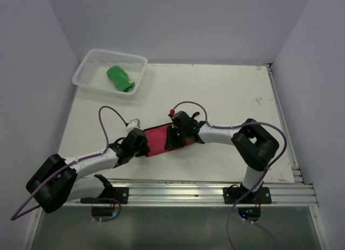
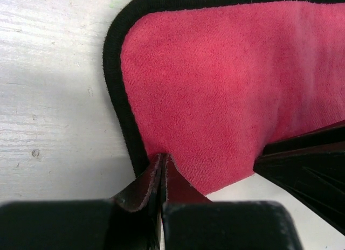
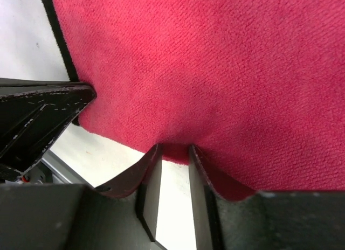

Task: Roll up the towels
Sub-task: Fold the towel

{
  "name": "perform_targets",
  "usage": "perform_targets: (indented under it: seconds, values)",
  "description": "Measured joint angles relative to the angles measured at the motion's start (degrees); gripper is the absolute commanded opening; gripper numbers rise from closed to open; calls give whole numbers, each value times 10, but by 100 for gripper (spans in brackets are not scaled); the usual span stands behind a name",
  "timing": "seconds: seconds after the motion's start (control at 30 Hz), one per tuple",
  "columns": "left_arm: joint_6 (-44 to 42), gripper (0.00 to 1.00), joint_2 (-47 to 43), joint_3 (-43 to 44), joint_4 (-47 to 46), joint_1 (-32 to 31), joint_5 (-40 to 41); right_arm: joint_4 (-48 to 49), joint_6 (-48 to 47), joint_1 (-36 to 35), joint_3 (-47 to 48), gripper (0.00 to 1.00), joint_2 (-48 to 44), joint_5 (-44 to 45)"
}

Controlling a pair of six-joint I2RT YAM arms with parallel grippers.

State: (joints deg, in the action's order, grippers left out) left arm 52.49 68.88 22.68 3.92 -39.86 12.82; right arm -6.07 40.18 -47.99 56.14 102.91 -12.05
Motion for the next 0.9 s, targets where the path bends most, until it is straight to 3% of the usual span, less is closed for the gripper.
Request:
perform_targets:
  seconds: [0.23, 0.6, 0.9]
  values:
    - [19, 0, 1, -2, -4, 0, 1, -21, -8, 7, 3, 39, -12, 5]
    - [20, 0, 1, -3, -7, 0, 3, -45, -42, 118, -27, 40, -45, 7]
    - [20, 0, 6, -5, -17, 0, 3, -56, -69, 146, -51, 46, -71, 6]
